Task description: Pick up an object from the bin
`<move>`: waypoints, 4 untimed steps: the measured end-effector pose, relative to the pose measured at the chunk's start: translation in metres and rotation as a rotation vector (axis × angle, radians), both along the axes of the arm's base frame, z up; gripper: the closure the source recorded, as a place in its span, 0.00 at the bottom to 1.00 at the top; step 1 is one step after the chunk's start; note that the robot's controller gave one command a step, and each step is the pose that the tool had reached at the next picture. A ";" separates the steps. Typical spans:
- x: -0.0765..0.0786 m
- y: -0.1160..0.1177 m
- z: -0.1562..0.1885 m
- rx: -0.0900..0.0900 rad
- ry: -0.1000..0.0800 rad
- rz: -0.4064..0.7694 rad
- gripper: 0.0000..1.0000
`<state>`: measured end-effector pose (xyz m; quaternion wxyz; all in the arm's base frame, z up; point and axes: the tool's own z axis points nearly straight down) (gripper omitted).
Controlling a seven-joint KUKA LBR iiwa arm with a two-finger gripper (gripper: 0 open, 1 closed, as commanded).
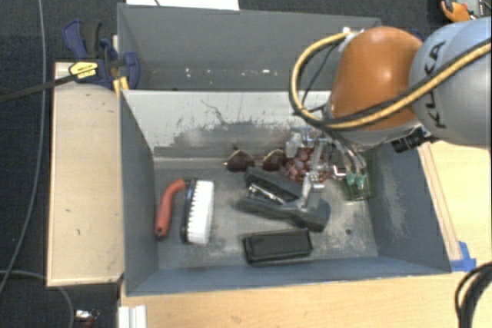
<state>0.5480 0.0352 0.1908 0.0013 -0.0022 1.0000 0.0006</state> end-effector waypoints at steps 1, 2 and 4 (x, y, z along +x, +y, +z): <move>0.000 0.000 0.000 0.000 0.000 0.000 0.00; 0.004 0.003 -0.005 -0.001 -0.001 0.021 0.00; -0.002 0.086 -0.051 0.004 0.000 0.160 0.00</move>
Offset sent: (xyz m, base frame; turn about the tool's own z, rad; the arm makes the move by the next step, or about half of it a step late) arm 0.0337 0.0377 -0.0690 -0.3184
